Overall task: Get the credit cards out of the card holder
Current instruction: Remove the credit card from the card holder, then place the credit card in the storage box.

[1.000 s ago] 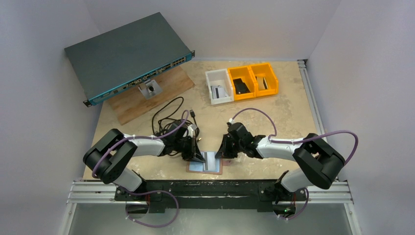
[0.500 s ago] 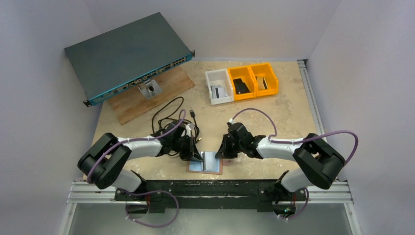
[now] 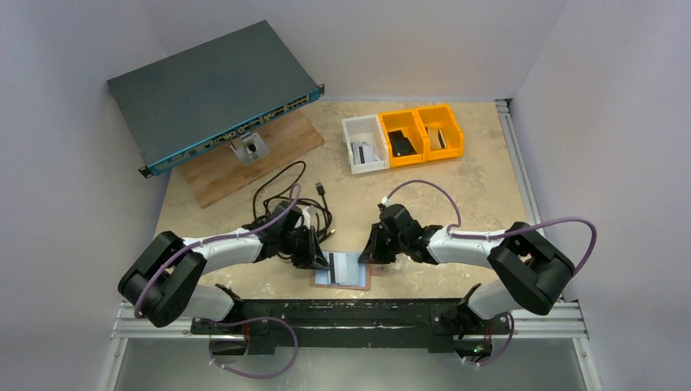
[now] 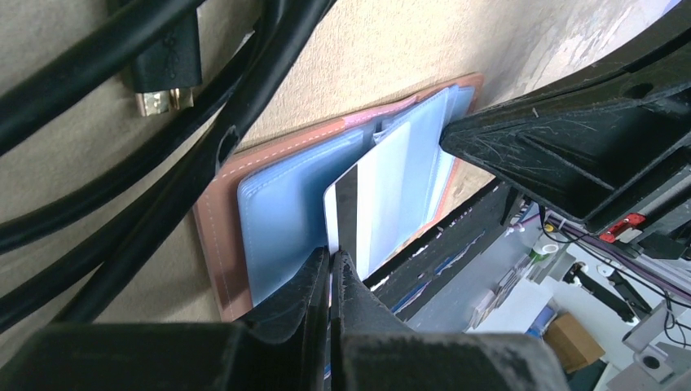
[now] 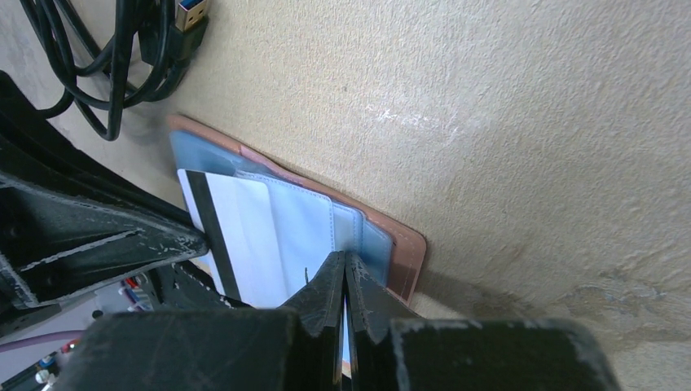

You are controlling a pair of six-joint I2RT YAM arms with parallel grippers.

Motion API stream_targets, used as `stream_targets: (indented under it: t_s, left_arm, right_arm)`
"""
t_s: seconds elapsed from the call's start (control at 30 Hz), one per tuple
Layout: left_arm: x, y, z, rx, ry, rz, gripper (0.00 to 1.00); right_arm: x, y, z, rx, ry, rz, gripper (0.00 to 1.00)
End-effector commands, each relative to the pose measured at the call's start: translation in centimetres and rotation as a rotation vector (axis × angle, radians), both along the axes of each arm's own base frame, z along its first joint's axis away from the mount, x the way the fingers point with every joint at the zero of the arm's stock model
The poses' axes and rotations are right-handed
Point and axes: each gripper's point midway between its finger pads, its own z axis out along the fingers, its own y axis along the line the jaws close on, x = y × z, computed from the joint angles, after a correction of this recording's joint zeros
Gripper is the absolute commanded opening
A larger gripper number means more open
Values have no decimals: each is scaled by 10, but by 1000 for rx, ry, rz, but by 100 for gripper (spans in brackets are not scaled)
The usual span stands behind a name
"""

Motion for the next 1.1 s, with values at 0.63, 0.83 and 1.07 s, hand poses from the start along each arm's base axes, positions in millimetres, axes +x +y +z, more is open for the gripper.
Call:
stream_targets:
  t_s: [0.63, 0.83, 1.07]
  left_arm:
    - [18, 15, 84, 1, -215, -4, 0]
    - [28, 13, 119, -84, -252, 45, 0]
    - [41, 2, 173, -309, -300, 95, 0]
  right_arm:
    - [38, 32, 105, 171, -319, 104, 56]
    - [38, 43, 131, 360, -370, 127, 66]
    - [35, 40, 179, 607, -437, 142, 72]
